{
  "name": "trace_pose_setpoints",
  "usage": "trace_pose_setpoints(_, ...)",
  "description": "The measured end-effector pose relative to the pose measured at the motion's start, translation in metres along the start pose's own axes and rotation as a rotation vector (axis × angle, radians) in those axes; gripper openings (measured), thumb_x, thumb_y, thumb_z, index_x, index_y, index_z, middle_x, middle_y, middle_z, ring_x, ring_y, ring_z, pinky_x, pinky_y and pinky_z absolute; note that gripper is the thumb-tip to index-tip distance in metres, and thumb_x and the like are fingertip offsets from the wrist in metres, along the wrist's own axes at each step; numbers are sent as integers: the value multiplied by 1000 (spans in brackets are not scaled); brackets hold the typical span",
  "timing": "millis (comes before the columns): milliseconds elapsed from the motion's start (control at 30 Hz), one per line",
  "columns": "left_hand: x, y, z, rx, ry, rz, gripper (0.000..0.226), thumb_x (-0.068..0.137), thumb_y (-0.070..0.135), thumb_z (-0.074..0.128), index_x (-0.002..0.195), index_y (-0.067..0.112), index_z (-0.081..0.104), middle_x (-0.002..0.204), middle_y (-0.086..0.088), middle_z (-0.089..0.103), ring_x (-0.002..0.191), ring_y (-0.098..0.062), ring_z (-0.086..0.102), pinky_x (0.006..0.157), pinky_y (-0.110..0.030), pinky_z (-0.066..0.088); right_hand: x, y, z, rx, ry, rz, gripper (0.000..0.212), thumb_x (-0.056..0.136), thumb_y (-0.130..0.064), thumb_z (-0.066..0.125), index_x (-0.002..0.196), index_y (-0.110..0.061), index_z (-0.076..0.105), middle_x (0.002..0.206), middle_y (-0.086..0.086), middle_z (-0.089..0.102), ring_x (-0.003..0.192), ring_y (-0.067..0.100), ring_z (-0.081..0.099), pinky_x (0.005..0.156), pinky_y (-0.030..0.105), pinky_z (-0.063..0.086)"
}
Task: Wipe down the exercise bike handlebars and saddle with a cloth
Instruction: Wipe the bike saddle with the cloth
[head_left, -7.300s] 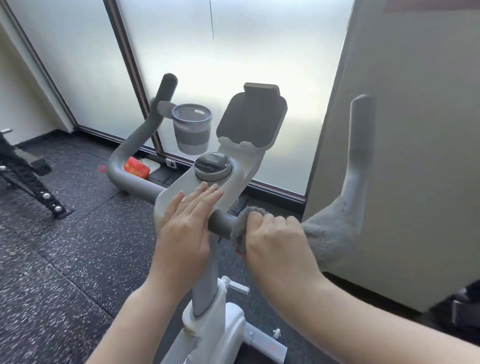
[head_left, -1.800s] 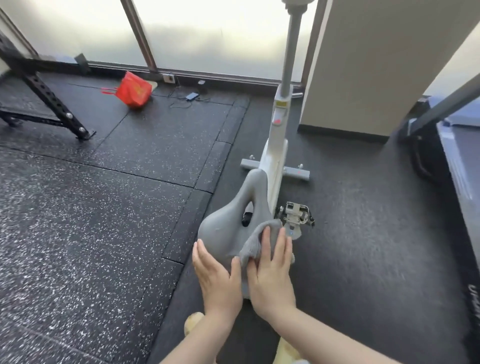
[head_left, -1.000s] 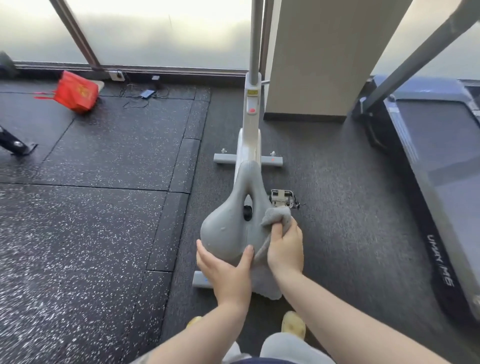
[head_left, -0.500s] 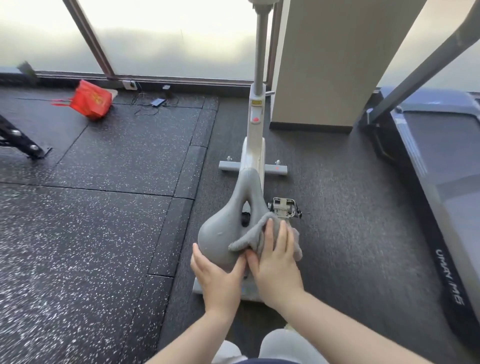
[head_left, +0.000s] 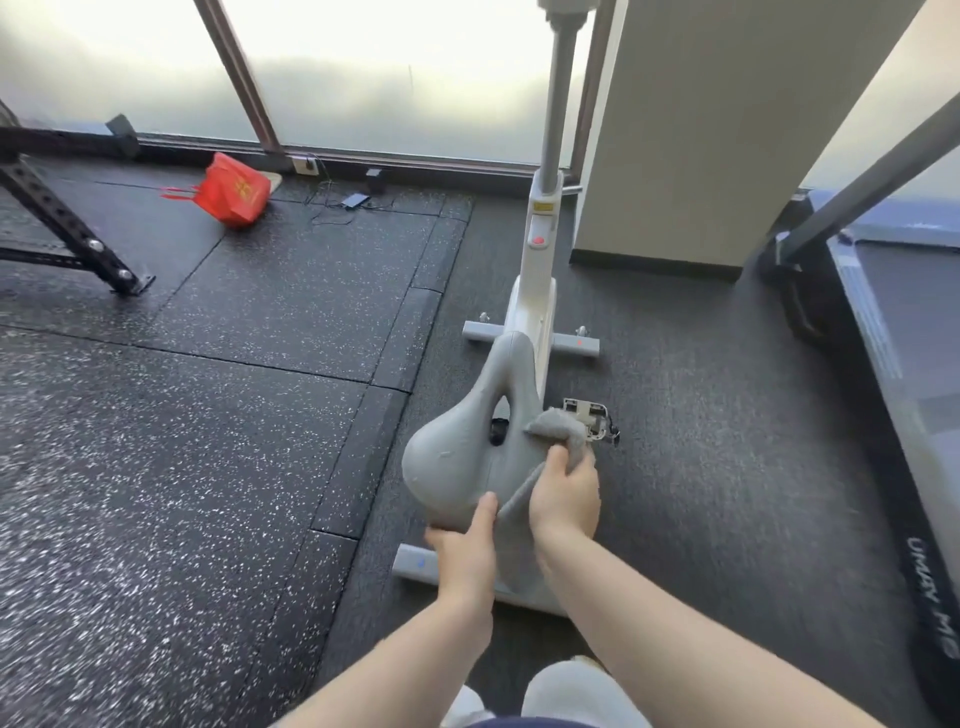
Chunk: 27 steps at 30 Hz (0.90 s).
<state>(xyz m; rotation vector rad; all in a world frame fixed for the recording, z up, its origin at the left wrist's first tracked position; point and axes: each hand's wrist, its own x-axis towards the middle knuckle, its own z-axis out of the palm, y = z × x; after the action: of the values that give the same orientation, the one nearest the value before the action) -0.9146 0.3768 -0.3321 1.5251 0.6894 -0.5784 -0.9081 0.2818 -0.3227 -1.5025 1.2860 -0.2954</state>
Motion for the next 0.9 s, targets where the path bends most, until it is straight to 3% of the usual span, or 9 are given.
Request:
trace_pose_setpoints(133, -2, -2, 19, 33, 113, -46, 75, 92, 40, 58, 142, 1, 19, 139, -21, 45, 124, -33, 48, 103, -42, 40, -14, 3, 5, -85, 34, -29, 43, 97, -27, 43, 138, -14, 44, 138, 14, 47, 125, 34, 47, 104, 42, 36)
trace_pose_setpoints(267, 6, -3, 27, -10, 138, -71, 104, 70, 73, 62, 140, 5, 26, 135, -13, 50, 120, -33, 53, 102, -46, 44, 17, -15, -10, -94, -68, 75, 29, 100, -30, 33, 109, -14, 54, 114, 13, 61, 106, 32, 56, 78, 33, 34)
trace_pose_setpoints(333, 8, -9, 23, -20, 82, -117, 114, 54, 88, 59, 130, 4, 45, 115, -10, 64, 100, -29, 63, 88, -41, 54, 5, -8, -11, -113, -115, 3, 33, 101, -32, 33, 120, -12, 52, 124, 13, 57, 115, 32, 53, 84, 33, 35)
trace_pose_setpoints(400, 4, -10, 19, -133, 2, -134, 80, 73, 71, 63, 119, 6, 58, 83, -6, 66, 63, -19, 62, 55, -23, 52, -13, 9, -7, -120, -102, -152, 46, 100, -34, 36, 140, -13, 39, 142, 11, 42, 131, 29, 41, 101, 36, 34)
trace_pose_setpoints(467, 3, -9, 14, -193, -104, -159, 58, 79, 55, 67, 115, 10, 64, 78, -4, 67, 48, -13, 57, 42, -15, 42, -15, 14, -5, -143, -50, -230, 54, 97, -35, 36, 148, -18, 30, 149, 10, 34, 136, 28, 35, 109, 38, 29)
trace_pose_setpoints(600, 6, -6, 8, -179, -198, -110, 88, 50, 64, 82, 119, 12, 66, 110, -3, 72, 97, -22, 68, 72, -30, 53, 3, 4, -2, -173, -79, -98, 51, 100, -31, 34, 150, -19, 29, 151, 7, 33, 135, 27, 36, 107, 36, 29)
trace_pose_setpoints(700, 2, -7, 13, -136, -40, -71, 85, 59, 64, 79, 118, 5, 62, 107, -9, 71, 87, -24, 66, 74, -34, 54, 2, 8, -5, -123, -128, -159, 51, 100, -31, 35, 149, -17, 29, 151, 9, 32, 136, 28, 35, 109, 37, 27)
trace_pose_setpoints(833, -7, -12, 27, -189, 94, -54, 71, 72, 57, 74, 118, 5, 58, 110, -7, 70, 100, -25, 66, 95, -41, 51, 8, 7, -11, -214, -175, -238, 47, 99, -31, 37, 143, -11, 37, 144, 16, 40, 130, 33, 40, 107, 39, 31)
trace_pose_setpoints(900, -10, -12, 32, -200, 88, -54, 82, 66, 63, 75, 121, 6, 54, 109, -3, 69, 99, -21, 65, 94, -39, 52, 33, -9, -9, -266, -250, -112, 43, 100, -33, 32, 131, -8, 49, 135, 18, 51, 122, 34, 48, 100, 37, 35)
